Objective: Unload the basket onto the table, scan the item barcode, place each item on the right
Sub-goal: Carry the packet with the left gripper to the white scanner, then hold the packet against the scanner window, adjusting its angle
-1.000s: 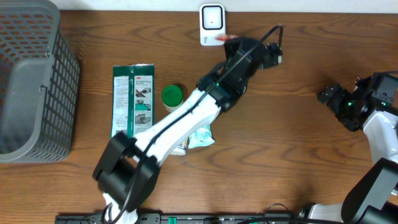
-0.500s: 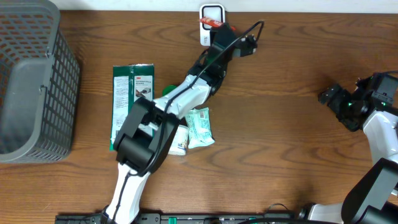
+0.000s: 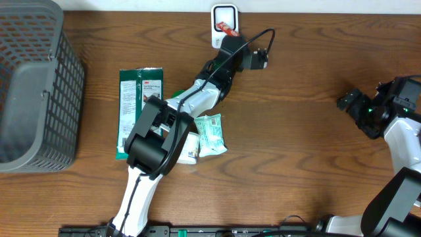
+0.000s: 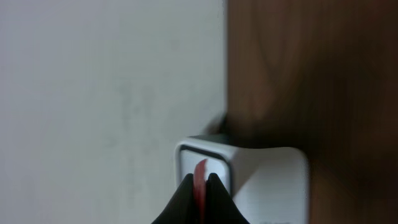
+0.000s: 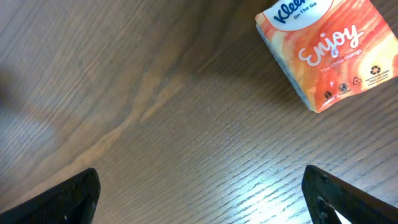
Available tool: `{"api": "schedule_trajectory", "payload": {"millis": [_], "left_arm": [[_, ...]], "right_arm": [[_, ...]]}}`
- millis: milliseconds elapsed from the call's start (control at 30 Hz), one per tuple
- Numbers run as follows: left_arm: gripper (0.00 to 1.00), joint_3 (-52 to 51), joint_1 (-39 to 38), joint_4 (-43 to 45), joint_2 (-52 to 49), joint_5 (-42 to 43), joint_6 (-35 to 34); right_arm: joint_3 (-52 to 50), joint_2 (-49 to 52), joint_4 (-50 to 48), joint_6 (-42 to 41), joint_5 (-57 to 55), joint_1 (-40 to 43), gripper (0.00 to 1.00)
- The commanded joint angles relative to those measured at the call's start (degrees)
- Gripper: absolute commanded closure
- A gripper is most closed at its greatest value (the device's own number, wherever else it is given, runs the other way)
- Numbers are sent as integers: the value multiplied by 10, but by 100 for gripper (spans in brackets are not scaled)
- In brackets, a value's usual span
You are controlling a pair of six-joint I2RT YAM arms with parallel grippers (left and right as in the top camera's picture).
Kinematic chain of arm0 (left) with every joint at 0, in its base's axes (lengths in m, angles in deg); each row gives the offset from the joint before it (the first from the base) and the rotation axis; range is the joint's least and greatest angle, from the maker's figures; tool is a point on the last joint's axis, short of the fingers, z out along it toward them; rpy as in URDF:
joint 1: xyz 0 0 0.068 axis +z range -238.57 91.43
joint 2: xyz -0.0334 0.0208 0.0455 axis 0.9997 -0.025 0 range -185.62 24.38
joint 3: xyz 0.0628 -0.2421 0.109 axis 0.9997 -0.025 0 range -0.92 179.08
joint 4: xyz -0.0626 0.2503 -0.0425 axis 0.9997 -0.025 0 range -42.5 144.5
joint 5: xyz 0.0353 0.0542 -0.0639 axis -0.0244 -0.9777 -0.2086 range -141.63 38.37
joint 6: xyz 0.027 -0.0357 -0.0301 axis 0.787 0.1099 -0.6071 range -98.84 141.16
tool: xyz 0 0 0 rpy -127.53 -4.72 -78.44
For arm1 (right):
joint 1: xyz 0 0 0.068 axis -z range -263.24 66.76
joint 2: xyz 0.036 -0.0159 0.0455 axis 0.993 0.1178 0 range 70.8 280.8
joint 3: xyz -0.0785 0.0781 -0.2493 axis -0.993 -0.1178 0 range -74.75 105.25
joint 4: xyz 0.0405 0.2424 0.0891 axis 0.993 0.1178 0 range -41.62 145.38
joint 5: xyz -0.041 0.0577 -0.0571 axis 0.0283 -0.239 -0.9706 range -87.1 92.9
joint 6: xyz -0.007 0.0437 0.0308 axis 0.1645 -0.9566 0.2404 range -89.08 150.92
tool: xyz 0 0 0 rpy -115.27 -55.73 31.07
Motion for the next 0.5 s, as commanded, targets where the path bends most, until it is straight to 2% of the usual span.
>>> {"api": "schedule_trajectory", "payload": {"millis": [0,100,467], "left_arm": [[93,3,6,-9,-23,24,-8],[93,3,6,-14,-26,26,-12],[93,3,12,-78,-26,49,-128]], "right_arm": [[3,-8,0,7,-5,3,1],[3,-8,0,7,-5,3,1],[3,-8,0,7,-5,3,1]]}}
